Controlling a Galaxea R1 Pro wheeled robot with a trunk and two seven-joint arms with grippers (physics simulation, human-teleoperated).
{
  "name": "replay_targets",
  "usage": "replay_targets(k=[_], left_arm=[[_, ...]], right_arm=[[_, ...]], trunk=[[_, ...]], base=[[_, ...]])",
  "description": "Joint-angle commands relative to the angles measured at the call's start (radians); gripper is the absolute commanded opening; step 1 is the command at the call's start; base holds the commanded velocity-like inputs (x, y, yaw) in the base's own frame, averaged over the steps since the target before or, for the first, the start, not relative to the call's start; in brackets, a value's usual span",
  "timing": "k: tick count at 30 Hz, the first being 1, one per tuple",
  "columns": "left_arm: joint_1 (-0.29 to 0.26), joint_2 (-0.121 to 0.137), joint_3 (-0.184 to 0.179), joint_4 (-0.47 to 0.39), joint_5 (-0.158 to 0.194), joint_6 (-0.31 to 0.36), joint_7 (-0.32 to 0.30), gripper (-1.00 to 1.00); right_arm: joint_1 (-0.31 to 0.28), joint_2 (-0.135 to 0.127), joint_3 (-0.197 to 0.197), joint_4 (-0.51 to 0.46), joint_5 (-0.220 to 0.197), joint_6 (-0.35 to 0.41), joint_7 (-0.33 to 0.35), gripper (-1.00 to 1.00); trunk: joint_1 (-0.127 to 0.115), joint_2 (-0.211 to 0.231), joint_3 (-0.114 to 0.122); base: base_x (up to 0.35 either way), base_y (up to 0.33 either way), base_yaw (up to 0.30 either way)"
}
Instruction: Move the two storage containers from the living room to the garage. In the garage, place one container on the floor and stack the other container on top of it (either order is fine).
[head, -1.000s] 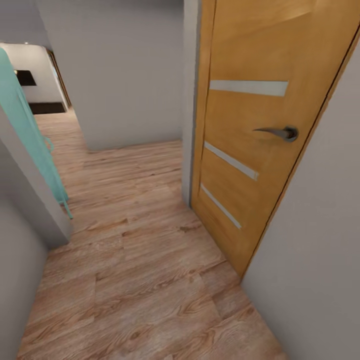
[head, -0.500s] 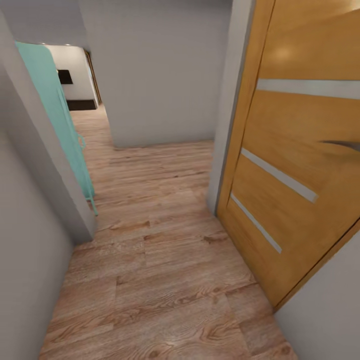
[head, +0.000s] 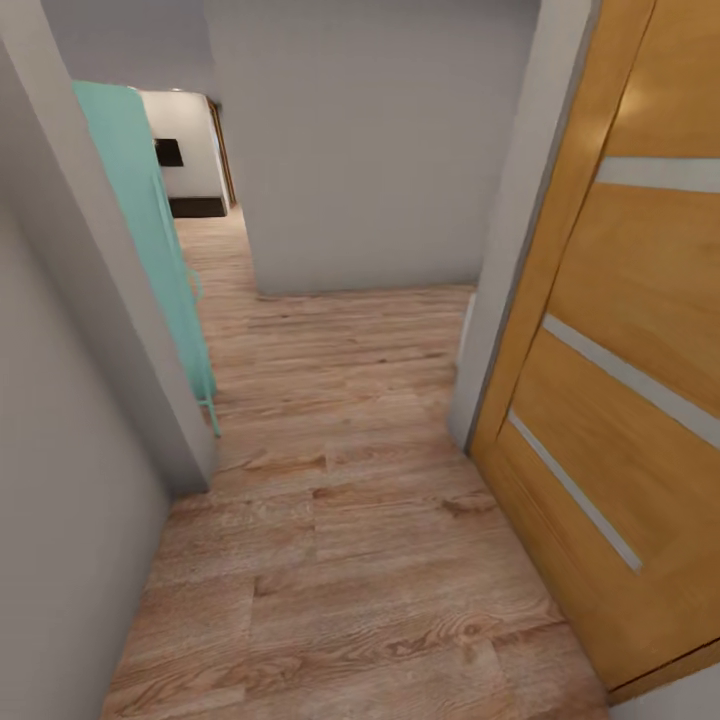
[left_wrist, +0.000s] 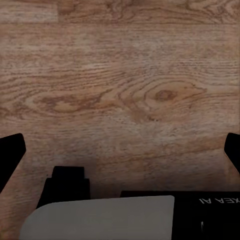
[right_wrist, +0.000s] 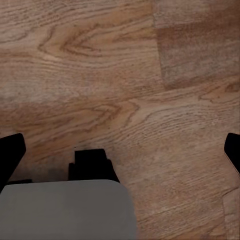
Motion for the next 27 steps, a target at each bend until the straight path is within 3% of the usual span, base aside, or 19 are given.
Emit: replay_targets(k=[1, 27], left_arm=[[-0.001, 0.000, -0.008, 0.001, 0.010, -0.003, -0.004, 1.00], [-0.001, 0.000, -0.008, 0.001, 0.010, -0.003, -0.004, 1.00]], right_arm=[[-0.001, 0.000, 0.009, 0.001, -0.010, -0.004, -0.003, 1.00], [-0.001, -0.001, 0.009, 0.001, -0.010, -0.004, -0.003, 1.00]], trunk=[[0.001, 0.000, -0.001], [0.001, 0.000, -0.001]], base=[[0.337, 0.011, 0.012], [0.339, 0.001, 0.002]])
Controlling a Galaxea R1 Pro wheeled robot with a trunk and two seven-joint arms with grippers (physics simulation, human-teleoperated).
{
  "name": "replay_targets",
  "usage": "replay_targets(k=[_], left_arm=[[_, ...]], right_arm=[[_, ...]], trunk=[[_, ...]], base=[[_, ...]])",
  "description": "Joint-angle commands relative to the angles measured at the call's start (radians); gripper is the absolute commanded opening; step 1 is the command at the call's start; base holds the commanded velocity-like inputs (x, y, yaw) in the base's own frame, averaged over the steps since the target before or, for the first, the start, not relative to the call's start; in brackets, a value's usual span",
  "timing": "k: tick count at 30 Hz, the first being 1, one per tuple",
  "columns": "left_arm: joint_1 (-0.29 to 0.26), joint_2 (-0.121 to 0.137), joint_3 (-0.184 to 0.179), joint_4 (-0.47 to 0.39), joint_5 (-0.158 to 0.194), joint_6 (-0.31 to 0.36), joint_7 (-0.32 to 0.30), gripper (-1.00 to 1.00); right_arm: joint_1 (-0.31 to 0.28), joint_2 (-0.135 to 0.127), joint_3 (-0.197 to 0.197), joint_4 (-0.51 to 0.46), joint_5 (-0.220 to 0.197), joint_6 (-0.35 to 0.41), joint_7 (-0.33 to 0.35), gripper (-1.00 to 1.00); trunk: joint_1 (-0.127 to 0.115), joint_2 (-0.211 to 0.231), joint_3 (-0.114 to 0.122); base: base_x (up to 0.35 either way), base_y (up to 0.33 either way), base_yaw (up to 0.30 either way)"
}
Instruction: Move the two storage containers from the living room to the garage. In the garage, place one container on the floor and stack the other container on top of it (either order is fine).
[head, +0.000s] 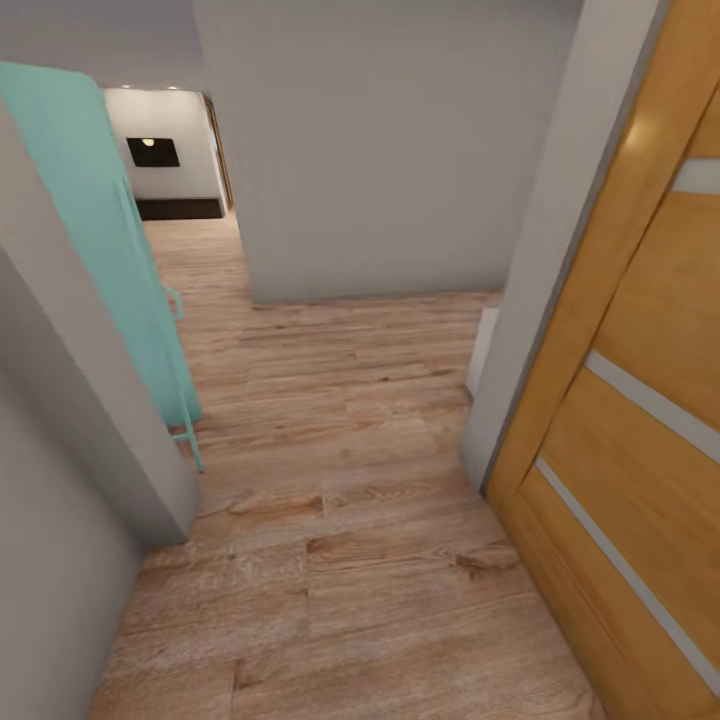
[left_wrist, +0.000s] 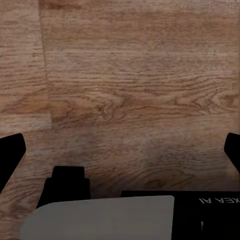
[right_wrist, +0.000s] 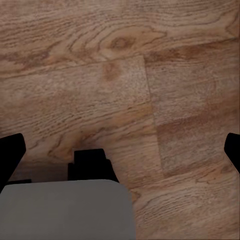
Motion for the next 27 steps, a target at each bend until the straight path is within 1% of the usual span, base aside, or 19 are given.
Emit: replay_targets(k=[1, 5, 14, 17, 20, 27], left_arm=[[-0.001, 0.000, -0.008, 0.001, 0.010, -0.003, -0.004, 1.00], [-0.001, 0.000, -0.008, 0.001, 0.010, -0.003, -0.004, 1.00], [-0.001, 0.000, -0.008, 0.001, 0.010, -0.003, -0.004, 1.00], [0.000, 0.000, -0.008, 0.001, 0.010, -0.003, -0.004, 1.00], [-0.001, 0.000, -0.008, 0.001, 0.010, -0.003, -0.004, 1.00], [-0.001, 0.000, -0.008, 0.001, 0.010, -0.003, -0.004, 1.00]], right_arm=[[-0.001, 0.000, 0.009, 0.001, -0.010, -0.004, -0.003, 1.00], [0.000, 0.001, 0.009, 0.003, -0.010, -0.003, -0.003, 1.00], [0.001, 0.000, 0.008, 0.042, -0.010, -0.004, -0.003, 1.00], [0.001, 0.000, 0.008, 0.086, -0.010, -0.004, -0.003, 1.00], [0.001, 0.000, 0.008, 0.105, -0.010, -0.004, -0.003, 1.00], [0.001, 0.000, 0.008, 0.118, -0.010, -0.004, -0.003, 1.00]], trunk=[[0.001, 0.000, -0.001], [0.001, 0.000, -0.001], [0.001, 0.000, -0.001], [0.001, 0.000, -0.001], [0.001, 0.000, -0.001], [0.001, 0.000, -0.001]], base=[[0.339, 0.000, 0.000], [0.339, 0.000, 0.000], [0.339, 0.000, 0.000], [0.339, 0.000, 0.000], [0.339, 0.000, 0.000], [0.339, 0.000, 0.000]])
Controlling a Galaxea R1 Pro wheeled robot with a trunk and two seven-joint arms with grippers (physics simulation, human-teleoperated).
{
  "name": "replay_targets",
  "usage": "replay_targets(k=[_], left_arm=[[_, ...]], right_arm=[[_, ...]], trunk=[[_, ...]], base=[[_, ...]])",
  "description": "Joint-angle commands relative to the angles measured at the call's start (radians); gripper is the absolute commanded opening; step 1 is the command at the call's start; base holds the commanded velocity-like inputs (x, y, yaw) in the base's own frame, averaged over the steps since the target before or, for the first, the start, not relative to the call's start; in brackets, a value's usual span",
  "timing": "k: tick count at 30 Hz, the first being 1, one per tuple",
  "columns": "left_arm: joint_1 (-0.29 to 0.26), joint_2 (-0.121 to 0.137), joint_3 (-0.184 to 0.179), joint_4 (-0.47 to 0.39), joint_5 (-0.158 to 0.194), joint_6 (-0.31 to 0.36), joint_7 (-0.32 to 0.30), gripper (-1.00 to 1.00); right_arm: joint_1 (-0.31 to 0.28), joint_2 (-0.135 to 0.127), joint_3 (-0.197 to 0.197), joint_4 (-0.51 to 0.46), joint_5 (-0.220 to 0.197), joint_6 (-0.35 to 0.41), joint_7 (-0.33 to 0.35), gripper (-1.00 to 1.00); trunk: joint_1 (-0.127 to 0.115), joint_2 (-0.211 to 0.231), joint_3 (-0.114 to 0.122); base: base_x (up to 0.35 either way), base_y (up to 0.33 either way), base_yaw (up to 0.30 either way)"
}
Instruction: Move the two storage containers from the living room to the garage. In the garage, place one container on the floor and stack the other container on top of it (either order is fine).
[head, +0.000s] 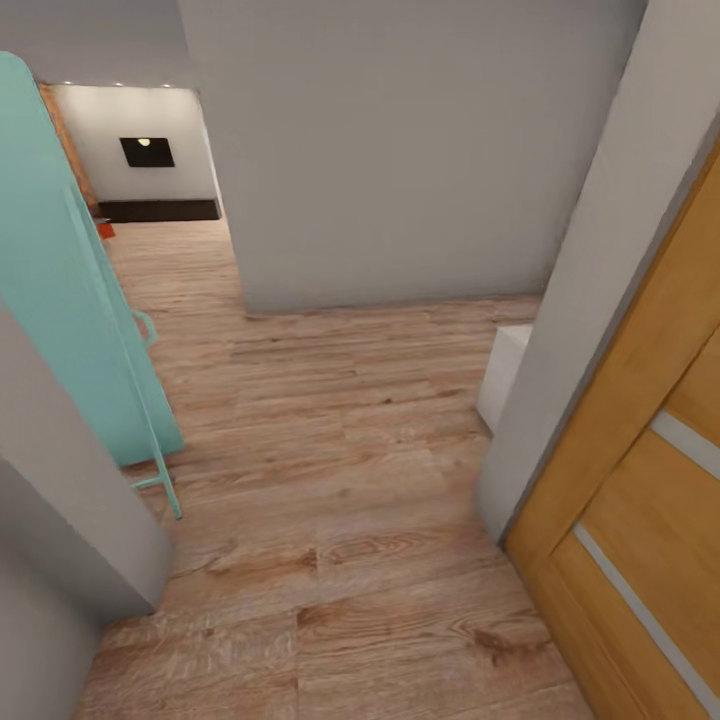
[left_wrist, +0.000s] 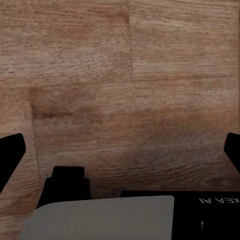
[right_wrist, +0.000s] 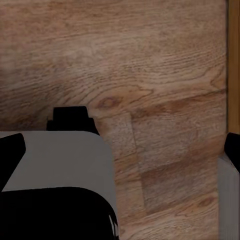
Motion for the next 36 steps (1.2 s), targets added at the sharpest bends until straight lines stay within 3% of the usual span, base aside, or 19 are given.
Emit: replay_targets(k=[1, 11, 36], left_arm=[[-0.001, 0.000, -0.008, 0.001, 0.010, -0.003, -0.004, 1.00], [-0.001, 0.000, -0.008, 0.001, 0.010, -0.003, -0.004, 1.00], [0.000, 0.000, -0.008, 0.001, 0.010, -0.003, -0.004, 1.00]], right_arm=[[-0.001, 0.001, 0.009, 0.004, -0.010, -0.006, -0.001, 1.00], [-0.001, 0.001, 0.008, 0.005, -0.010, -0.006, -0.001, 1.00], [-0.001, 0.001, 0.008, 0.005, -0.010, -0.006, -0.001, 1.00]], trunk=[[0.001, 0.000, -0.001], [0.001, 0.000, -0.001], [0.001, 0.000, -0.001]], base=[[0.339, 0.000, 0.000], [0.338, 0.015, 0.000], [0.327, 0.120, 0.000]])
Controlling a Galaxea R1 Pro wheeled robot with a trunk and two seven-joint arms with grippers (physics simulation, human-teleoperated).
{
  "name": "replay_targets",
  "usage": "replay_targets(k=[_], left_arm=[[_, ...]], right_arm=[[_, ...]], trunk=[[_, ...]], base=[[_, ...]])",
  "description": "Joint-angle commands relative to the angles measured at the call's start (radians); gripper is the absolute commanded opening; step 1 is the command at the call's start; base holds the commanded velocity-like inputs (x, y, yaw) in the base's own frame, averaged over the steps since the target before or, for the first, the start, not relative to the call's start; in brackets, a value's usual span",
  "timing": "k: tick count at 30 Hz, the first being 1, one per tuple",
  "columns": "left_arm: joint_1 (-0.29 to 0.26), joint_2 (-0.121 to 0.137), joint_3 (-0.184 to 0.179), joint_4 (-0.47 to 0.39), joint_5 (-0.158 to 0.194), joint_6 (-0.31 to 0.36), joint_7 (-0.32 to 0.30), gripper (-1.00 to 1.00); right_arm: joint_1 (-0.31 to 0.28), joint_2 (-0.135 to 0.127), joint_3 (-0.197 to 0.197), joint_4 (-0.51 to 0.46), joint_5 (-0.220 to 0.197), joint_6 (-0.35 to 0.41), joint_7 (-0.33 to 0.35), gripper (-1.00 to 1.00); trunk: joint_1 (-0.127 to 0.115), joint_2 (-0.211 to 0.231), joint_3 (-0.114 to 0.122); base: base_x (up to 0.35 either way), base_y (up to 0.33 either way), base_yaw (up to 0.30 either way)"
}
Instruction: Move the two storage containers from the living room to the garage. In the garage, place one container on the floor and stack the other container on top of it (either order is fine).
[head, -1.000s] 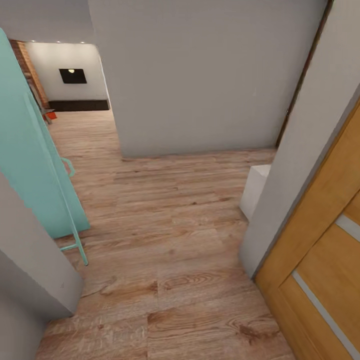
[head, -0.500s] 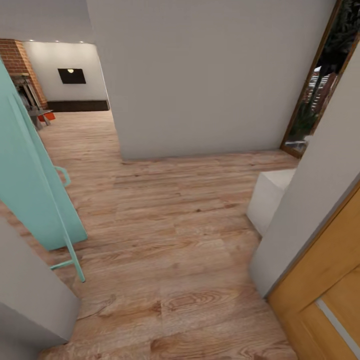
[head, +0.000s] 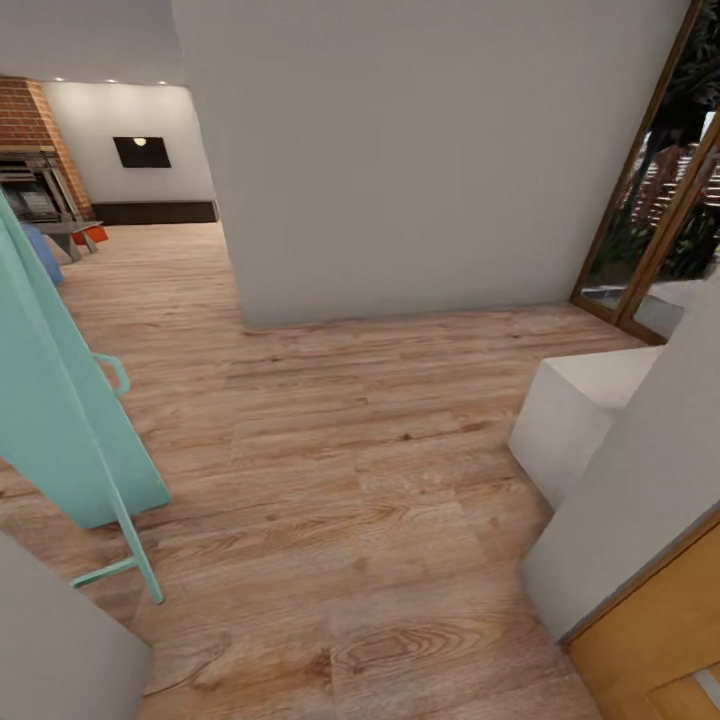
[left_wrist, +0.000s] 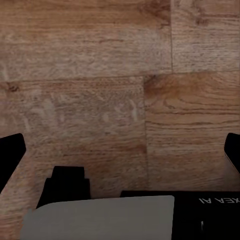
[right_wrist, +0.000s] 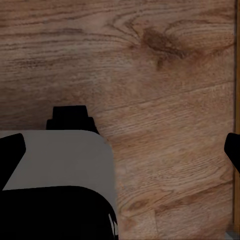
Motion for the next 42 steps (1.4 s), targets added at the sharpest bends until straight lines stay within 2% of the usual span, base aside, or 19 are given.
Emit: replay_targets(k=[1, 22, 42], left_arm=[[-0.001, 0.000, -0.008, 0.001, 0.010, -0.003, -0.004, 1.00], [-0.001, 0.000, -0.008, 0.001, 0.010, -0.003, -0.004, 1.00], [-0.001, 0.001, -0.008, 0.001, 0.010, -0.003, -0.004, 1.00]], right_arm=[[-0.001, 0.001, 0.008, 0.003, -0.010, -0.007, -0.001, 1.00], [-0.001, 0.001, 0.009, 0.003, -0.010, -0.007, -0.001, 1.00], [-0.001, 0.001, 0.009, 0.003, -0.010, -0.007, -0.001, 1.00]], trunk=[[0.001, 0.000, -0.001], [0.001, 0.000, -0.001], [0.001, 0.000, -0.001]], base=[[0.331, 0.092, 0.000], [0.332, 0.086, 0.000], [0.340, 0.007, 0.000]])
